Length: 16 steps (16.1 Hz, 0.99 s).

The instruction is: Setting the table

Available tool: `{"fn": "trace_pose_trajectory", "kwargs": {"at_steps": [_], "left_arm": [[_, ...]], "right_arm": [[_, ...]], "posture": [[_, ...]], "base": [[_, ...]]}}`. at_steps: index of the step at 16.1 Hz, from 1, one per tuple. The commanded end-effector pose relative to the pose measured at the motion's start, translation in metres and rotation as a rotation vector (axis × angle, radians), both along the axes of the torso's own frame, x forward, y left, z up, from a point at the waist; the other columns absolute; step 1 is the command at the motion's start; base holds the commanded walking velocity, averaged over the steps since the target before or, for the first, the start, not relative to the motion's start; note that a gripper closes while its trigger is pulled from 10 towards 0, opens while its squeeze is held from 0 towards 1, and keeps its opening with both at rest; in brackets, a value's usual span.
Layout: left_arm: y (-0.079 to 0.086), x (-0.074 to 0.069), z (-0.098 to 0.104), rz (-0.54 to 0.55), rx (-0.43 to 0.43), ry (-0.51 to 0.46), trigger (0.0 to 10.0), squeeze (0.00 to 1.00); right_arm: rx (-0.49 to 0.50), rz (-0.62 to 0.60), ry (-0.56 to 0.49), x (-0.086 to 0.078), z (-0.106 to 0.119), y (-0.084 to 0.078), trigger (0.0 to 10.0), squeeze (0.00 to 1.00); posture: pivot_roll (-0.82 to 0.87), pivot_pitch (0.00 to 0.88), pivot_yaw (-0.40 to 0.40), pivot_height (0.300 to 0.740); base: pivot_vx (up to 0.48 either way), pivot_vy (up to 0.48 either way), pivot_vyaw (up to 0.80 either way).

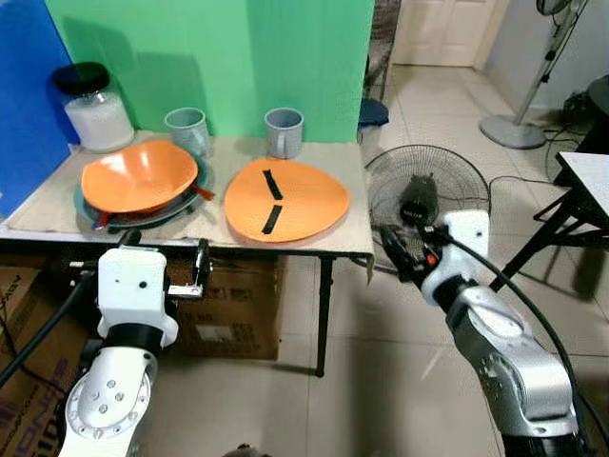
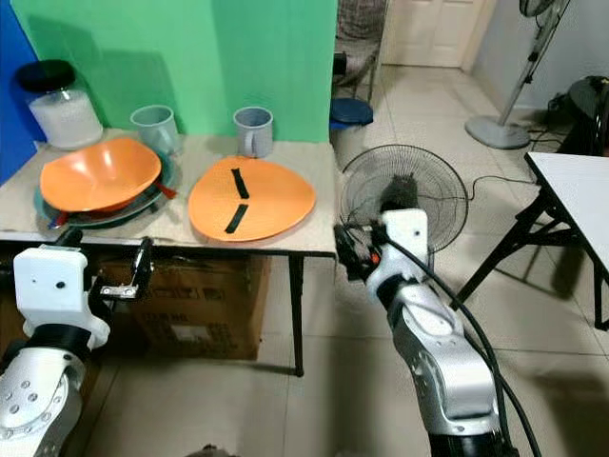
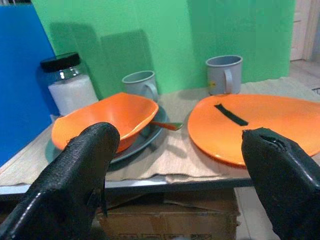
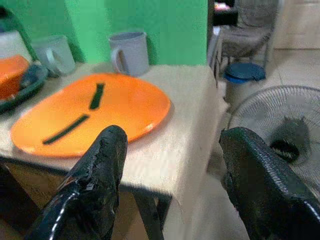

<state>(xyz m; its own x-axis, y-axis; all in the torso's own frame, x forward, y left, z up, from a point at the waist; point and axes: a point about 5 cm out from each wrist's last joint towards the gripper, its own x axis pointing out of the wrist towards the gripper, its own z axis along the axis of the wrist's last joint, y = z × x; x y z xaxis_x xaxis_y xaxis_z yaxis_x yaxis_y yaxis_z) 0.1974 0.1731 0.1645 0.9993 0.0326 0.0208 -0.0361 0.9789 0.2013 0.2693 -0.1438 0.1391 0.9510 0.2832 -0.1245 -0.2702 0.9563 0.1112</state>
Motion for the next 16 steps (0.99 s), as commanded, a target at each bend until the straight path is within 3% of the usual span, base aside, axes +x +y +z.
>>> {"fn": "trace_pose_trajectory", "kwargs": {"at_steps": [1, 3, 10, 12, 14, 16], "left_arm": [[0.002, 0.001, -0.001, 0.003, 0.004, 0.005, 10.0, 0.0], [0.002, -0.001, -0.001, -0.002, 0.005, 0.005, 10.0, 0.0], [0.0, -0.002, 0.001, -0.028, 0.034, -0.001, 10.0, 0.0], [-0.002, -0.002, 0.005, -0.041, 0.049, -0.012, 10.0, 0.0], [-0.003, -0.002, 0.006, -0.052, 0.057, -0.018, 10.0, 0.0], [-0.005, -0.002, 0.007, -0.068, 0.064, -0.015, 10.0, 0.0]], "right_arm": [[0.015, 0.028, -0.028, 0.003, 0.009, 0.008, 10.0, 0.0], [0.065, 0.054, -0.035, 0.005, 0.013, 0.014, 10.0, 0.0], [0.062, 0.167, -0.042, 0.011, 0.02, 0.027, 10.0, 0.0], [0.026, 0.209, -0.054, 0.012, 0.024, 0.033, 10.0, 0.0], [0.068, 0.244, -0.05, 0.011, 0.027, 0.04, 10.0, 0.0], [0.106, 0.267, -0.047, 0.011, 0.03, 0.046, 10.0, 0.0]], "posture": [[-0.02, 0.033, 0.026, 0.74], [-0.01, 0.033, 0.017, 0.74], [-0.01, 0.035, 0.006, 0.74], [0.0, 0.037, 0.001, 0.74], [0.0, 0.038, -0.002, 0.74], [0.0, 0.04, -0.001, 0.74]], "base": [[0.33, 0.0, 0.8], [0.33, 0.0, 0.4], [0.329, 0.0, 0.0], [0.332, 0.0, 0.8], [0.33, 0.0, 0.8], [0.311, 0.0, 0.0]]}}
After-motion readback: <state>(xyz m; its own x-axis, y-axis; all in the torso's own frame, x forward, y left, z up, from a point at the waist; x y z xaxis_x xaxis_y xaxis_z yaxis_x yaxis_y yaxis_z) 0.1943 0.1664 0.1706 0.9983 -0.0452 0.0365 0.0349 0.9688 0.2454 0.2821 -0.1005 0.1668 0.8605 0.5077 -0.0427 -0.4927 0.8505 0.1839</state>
